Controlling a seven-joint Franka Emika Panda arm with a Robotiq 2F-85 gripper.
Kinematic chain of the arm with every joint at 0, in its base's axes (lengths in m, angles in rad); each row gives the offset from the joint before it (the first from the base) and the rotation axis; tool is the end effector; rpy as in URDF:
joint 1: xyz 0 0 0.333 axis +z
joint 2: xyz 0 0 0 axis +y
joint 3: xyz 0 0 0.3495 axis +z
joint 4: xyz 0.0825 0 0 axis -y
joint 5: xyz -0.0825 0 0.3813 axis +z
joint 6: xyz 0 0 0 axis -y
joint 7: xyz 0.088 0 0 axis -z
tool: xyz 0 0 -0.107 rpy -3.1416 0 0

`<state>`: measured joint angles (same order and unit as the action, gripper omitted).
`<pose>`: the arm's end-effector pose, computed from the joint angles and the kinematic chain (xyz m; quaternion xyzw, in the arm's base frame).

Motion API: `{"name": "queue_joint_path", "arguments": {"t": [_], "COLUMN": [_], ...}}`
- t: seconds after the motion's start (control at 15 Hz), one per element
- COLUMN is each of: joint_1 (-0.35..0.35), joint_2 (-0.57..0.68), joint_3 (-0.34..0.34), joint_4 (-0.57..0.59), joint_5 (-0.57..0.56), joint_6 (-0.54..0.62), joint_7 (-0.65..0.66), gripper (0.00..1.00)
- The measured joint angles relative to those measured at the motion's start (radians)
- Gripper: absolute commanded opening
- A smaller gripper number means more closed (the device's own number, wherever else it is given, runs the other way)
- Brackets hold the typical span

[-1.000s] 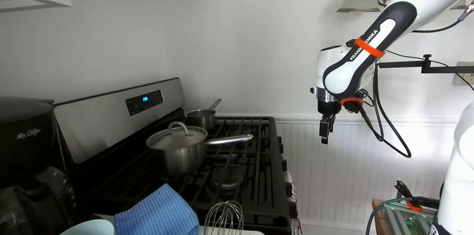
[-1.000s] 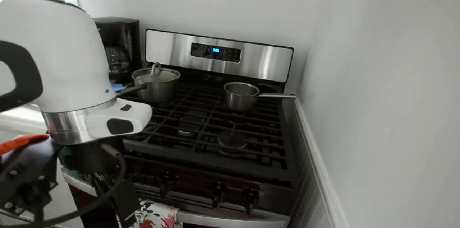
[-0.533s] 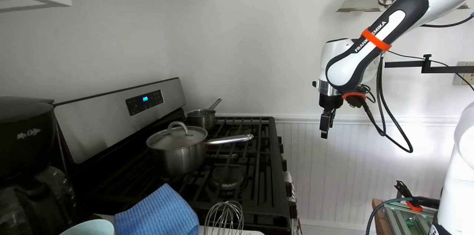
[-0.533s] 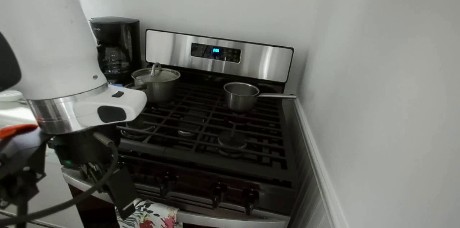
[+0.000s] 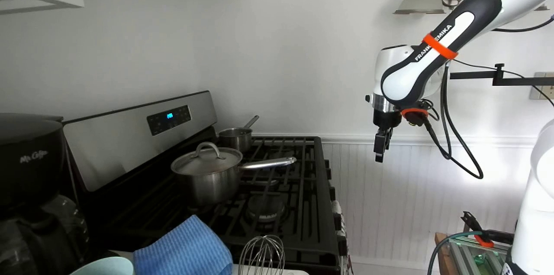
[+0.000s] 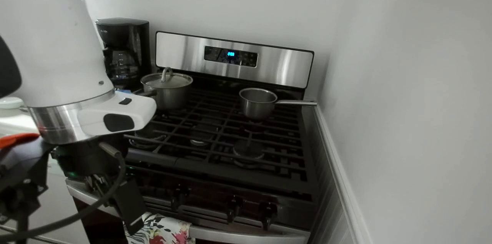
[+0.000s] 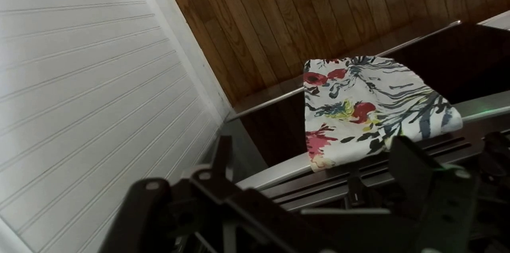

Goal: Hang the floral cloth on the handle of the oven

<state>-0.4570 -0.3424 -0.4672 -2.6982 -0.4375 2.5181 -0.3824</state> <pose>0.2426 -0.3099 0.3734 0.9907 -0.0945 0.0221 0.0957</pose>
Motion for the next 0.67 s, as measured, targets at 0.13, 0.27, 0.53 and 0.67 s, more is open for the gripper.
{"name": "queue_joint_path", "arguments": {"t": [0.13,0.27,0.53,0.67], "joint_1": [0.000,0.000,0.003,0.003], "joint_2": [0.000,-0.001,-0.016,-0.023], "joint_3": [0.001,0.001,0.001,0.001], "joint_4": [0.001,0.007,0.016,0.017], "joint_5": [0.000,0.000,0.025,0.035], "joint_6": [0.000,0.000,0.001,0.001], "joint_7": [0.000,0.000,-0.007,-0.012], "gripper": [1.00,1.00,1.00,1.00]}}
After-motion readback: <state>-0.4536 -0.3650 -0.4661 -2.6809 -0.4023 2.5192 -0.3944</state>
